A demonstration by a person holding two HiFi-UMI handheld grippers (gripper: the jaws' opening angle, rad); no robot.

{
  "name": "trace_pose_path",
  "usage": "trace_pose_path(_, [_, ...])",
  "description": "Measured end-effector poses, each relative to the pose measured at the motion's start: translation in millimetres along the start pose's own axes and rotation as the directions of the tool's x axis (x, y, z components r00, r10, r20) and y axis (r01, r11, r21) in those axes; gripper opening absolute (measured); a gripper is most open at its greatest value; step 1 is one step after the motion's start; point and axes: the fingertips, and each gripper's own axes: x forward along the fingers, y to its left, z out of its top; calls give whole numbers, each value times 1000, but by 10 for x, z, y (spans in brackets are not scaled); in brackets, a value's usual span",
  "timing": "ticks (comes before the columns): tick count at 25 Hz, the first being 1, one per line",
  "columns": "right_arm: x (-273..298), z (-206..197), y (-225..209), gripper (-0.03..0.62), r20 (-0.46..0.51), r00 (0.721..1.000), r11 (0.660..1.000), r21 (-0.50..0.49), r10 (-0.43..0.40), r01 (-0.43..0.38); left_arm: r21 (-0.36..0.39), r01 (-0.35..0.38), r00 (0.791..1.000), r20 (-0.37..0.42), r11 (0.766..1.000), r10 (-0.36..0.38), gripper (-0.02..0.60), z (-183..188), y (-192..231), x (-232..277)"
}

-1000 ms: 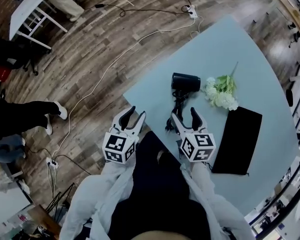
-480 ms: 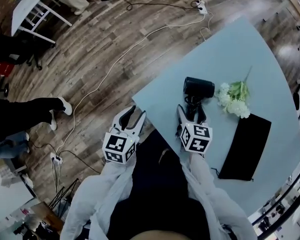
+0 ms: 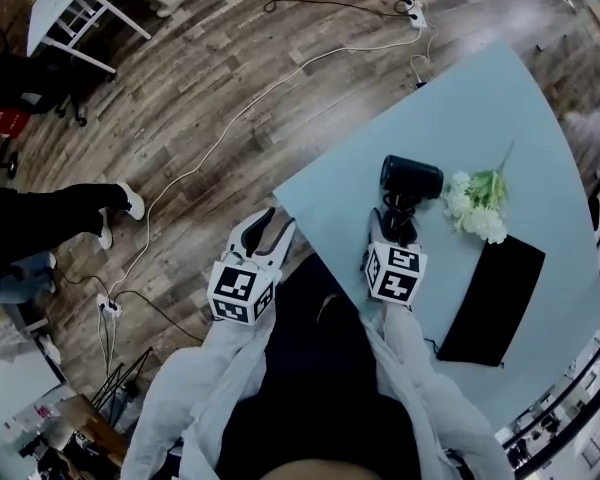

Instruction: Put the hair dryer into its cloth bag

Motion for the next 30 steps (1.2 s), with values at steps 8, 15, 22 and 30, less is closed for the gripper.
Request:
trace_pose_path(8, [-15,-18,-15,221,10,1000,1000,24,18,-18,8,2,1000,9,1000,-2,173,-52,-20,-117])
trace_pose_path(15, [-100,-92,88,213,12,998,998,4,58,-58,11,-11,1000,23,1000,11,173,-39,-4,-192])
trace_pose_path(22, [-239,-141,197,210,23,997,997,12,77,-77,31,-14,999,48,999,13,173,-5,28,-264])
trace_pose_path(30, [-537,72,175,210,111,992,998,29,58,-62,65,66,995,68,996,-70,173,75,-140,-183])
